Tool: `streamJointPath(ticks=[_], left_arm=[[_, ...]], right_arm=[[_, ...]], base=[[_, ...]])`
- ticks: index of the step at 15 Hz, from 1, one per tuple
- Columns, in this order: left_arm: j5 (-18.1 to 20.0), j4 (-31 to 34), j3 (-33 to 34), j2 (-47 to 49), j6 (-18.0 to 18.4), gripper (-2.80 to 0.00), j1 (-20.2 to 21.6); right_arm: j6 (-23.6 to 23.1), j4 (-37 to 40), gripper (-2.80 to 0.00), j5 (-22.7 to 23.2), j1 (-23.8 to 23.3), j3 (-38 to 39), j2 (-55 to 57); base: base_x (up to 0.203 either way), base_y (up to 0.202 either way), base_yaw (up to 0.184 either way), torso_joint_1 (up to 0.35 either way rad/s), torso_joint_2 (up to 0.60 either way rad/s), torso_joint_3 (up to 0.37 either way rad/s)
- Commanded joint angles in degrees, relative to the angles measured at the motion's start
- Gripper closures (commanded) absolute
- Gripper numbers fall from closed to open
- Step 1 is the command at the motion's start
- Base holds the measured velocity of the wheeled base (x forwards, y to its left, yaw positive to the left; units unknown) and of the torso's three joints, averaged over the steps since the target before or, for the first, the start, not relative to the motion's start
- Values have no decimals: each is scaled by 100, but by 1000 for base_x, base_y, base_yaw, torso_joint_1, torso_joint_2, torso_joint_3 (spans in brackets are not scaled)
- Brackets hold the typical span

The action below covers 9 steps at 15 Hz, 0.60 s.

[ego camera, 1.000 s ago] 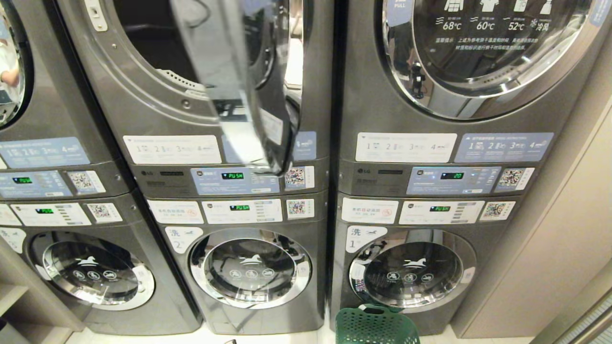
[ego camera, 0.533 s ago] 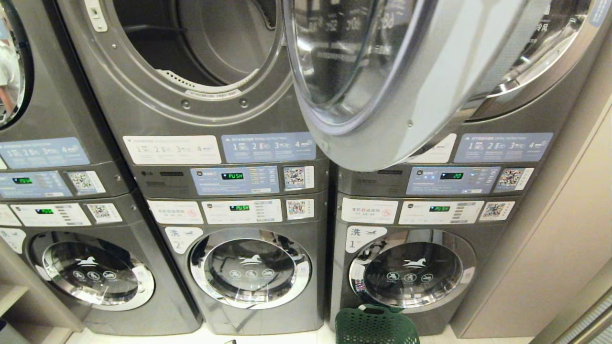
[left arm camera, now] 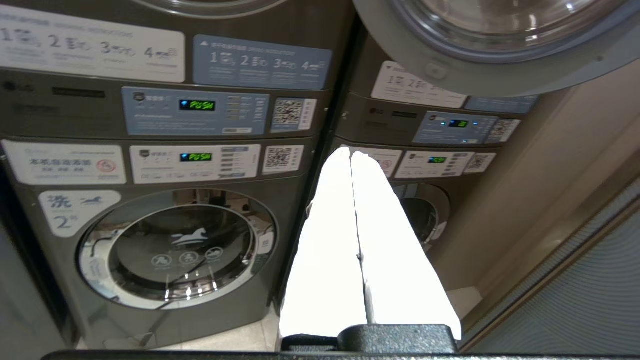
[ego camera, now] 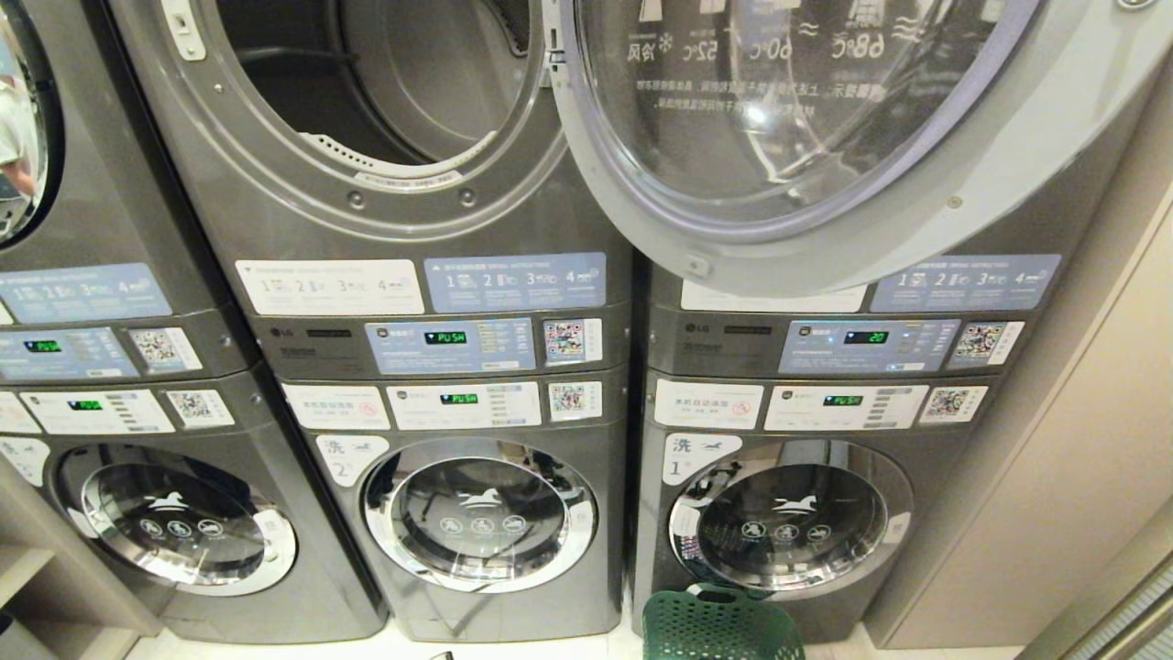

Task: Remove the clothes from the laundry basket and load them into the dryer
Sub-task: Open the dryer

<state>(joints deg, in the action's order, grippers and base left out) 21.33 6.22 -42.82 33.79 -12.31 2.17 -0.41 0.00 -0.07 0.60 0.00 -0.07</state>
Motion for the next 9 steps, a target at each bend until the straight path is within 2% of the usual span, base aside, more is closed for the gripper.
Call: streamJointPath(ticks=[1, 3, 4, 5, 7, 8, 9], left_arm=[[-98, -4, 194, -220, -9, 0, 3], [-284, 28, 604, -638, 3, 0, -4], [-386, 39, 800, -761, 56, 0, -163], [-680, 45, 982, -864, 185, 0, -565], [-2025, 46, 1438, -996, 388, 0, -1291], [-2256, 22, 1677, -1000, 440, 0, -1395], [-2262, 2, 1837, -1001, 459, 0, -1395]], right_arm=[[-2, 0, 0, -1, 2, 0, 7], [-2, 0, 0, -1, 2, 0, 7], [-2, 0, 0, 7, 2, 0, 7], [-2, 0, 0, 5, 2, 0, 7], [-2, 0, 0, -1, 2, 0, 7], [-2, 0, 0, -1, 2, 0, 7], [-2, 0, 0, 7, 2, 0, 7]], base=[[0, 0, 0, 0, 0, 0], [0, 0, 0, 0, 0, 0], [0, 0, 0, 0, 0, 0], [0, 0, 0, 0, 0, 0], [0, 0, 0, 0, 0, 0], [0, 0, 0, 0, 0, 0], [0, 0, 0, 0, 0, 0]])
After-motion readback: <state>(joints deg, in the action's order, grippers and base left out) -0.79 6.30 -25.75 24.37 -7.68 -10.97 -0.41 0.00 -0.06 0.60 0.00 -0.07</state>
